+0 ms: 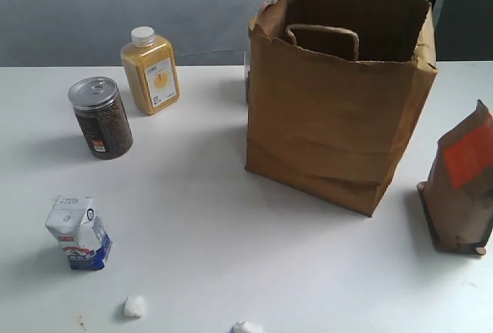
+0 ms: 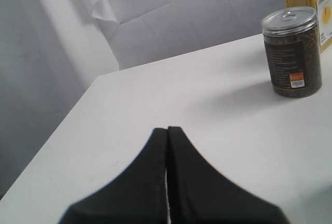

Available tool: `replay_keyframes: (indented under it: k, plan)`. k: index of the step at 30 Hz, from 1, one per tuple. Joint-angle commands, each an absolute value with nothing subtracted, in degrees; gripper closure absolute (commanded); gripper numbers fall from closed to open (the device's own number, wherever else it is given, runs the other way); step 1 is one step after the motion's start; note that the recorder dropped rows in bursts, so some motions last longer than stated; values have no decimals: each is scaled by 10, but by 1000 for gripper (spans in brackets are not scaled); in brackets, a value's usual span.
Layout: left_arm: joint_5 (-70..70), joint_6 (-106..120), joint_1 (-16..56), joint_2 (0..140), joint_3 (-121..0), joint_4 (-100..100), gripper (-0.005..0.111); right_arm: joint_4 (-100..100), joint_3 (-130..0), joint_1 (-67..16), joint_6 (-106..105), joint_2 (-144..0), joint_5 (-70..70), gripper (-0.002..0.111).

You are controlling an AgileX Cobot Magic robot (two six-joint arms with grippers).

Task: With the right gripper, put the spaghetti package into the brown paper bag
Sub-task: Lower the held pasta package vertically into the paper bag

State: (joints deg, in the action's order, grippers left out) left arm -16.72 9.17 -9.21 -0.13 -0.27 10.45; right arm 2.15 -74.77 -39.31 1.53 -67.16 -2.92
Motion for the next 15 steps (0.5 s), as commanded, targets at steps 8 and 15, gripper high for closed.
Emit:
replay_keyframes:
  k: [8,15]
  plan:
    - [-164,90,-91,0,0,102,107,26,-755,-385,-43,-744,-54,108]
    - [-164,90,-91,0,0,102,107,-4,-750,-359,-42,-815,-54,108]
